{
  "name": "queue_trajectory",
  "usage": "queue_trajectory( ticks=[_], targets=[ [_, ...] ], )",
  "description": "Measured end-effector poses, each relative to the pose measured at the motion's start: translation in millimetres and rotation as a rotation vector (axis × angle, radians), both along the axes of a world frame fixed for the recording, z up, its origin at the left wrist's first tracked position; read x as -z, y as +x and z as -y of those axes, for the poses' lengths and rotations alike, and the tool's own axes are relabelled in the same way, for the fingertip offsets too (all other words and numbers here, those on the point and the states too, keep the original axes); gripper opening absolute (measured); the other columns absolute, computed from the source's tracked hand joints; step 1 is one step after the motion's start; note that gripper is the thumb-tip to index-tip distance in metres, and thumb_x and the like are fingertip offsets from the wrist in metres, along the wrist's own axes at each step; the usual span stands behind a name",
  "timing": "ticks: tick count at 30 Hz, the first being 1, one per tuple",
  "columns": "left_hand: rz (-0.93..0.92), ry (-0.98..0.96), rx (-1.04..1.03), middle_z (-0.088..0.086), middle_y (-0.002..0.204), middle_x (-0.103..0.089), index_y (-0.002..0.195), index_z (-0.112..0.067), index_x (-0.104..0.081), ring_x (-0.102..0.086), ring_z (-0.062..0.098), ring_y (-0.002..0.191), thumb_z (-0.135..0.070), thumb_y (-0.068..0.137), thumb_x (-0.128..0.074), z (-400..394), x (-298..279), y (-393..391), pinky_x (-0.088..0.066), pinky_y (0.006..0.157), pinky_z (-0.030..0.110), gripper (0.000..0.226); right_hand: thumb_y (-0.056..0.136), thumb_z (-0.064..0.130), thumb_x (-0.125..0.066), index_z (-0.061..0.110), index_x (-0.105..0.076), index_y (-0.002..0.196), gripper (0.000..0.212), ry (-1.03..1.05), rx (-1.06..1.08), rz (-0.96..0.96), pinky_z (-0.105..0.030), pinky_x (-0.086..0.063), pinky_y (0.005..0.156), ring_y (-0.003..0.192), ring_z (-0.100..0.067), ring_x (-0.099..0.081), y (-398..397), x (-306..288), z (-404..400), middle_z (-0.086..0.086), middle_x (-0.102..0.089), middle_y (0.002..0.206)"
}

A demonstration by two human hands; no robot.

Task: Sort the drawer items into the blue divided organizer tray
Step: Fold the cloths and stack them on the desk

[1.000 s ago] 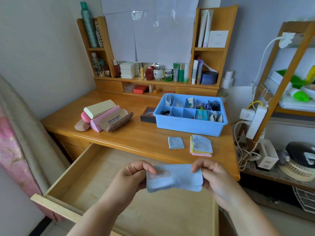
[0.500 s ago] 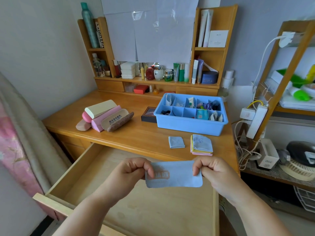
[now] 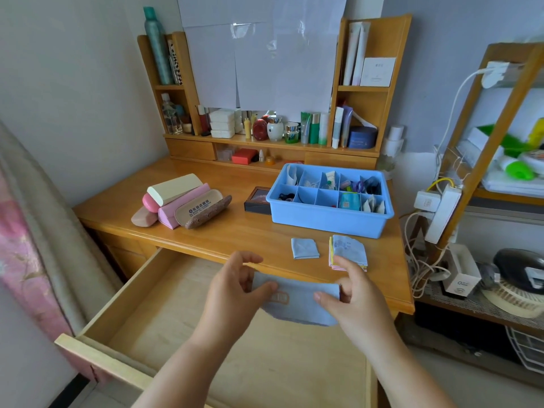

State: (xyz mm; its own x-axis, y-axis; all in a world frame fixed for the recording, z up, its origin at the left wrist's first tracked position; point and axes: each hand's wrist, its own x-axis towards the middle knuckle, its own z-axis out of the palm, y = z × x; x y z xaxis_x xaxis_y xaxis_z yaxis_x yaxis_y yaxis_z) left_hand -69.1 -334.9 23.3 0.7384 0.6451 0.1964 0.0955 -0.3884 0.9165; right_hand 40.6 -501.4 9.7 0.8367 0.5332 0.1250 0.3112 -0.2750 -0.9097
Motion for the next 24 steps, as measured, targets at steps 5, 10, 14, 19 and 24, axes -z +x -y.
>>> queue_trajectory(
  ticks=[5, 10, 14, 19, 24],
  targets=[
    [-0.166, -0.157, 0.049, -0.001, 0.065, -0.066, 0.087, -0.023, -0.068, -0.062, 0.011, 0.059, -0.003, 0.074, -0.076, -8.9, 15.7, -5.6, -0.048, 0.055, 0.021, 0.026, 0.079, 0.009, -0.073, 0.013, -0.061, 0.074, 0.014, -0.056, -0.035, -0.392, -0.032, -0.042, 0.064, 0.068, -0.022, -0.055, 3.4, 9.7, 4.1, -0.007, -0.064, 0.070],
    [-0.261, -0.200, -0.019, -0.003, 0.055, -0.059, 0.068, -0.012, -0.065, -0.051, 0.010, 0.050, -0.007, 0.074, -0.076, -12.3, 31.2, -5.9, -0.038, 0.049, 0.022, 0.014, 0.086, 0.007, -0.063, 0.011, -0.062, 0.076, 0.011, 0.113, -0.005, -0.794, -0.030, -0.053, 0.064, 0.065, -0.021, -0.065, -7.5, 21.5, -4.2, -0.007, -0.069, 0.074],
    [-0.191, 0.011, -0.166, -0.012, 0.046, -0.046, 0.062, -0.020, -0.051, -0.037, 0.004, 0.042, -0.014, 0.073, -0.072, 7.4, 32.0, -6.3, -0.029, 0.042, 0.014, 0.025, 0.084, 0.012, -0.066, 0.013, -0.064, 0.068, 0.016, 0.025, 0.115, -0.326, -0.020, -0.041, 0.057, 0.055, -0.008, -0.050, -17.9, 28.2, -10.4, 0.004, -0.059, 0.056],
    [-0.012, -0.051, -0.045, -0.005, 0.049, -0.057, 0.066, -0.021, -0.051, -0.049, 0.005, 0.043, -0.005, 0.075, -0.067, 54.7, 26.9, 1.3, -0.038, 0.045, 0.015, 0.024, 0.087, 0.011, -0.063, 0.012, -0.066, 0.070, 0.017, 0.190, 0.056, -0.241, -0.019, -0.044, 0.052, 0.050, -0.008, -0.056, -42.9, 19.6, -20.3, -0.007, -0.065, 0.057],
    [0.031, -0.206, 0.128, 0.003, 0.074, -0.072, 0.087, -0.017, -0.067, -0.069, 0.017, 0.068, -0.011, 0.071, -0.066, 56.4, 16.1, -1.6, -0.056, 0.066, 0.027, 0.017, 0.086, 0.010, -0.065, 0.009, -0.071, 0.096, 0.011, 0.377, -0.142, -0.460, -0.030, -0.057, 0.078, 0.083, -0.021, -0.072, -39.8, 12.1, -11.1, -0.009, -0.075, 0.086]
  ],
)
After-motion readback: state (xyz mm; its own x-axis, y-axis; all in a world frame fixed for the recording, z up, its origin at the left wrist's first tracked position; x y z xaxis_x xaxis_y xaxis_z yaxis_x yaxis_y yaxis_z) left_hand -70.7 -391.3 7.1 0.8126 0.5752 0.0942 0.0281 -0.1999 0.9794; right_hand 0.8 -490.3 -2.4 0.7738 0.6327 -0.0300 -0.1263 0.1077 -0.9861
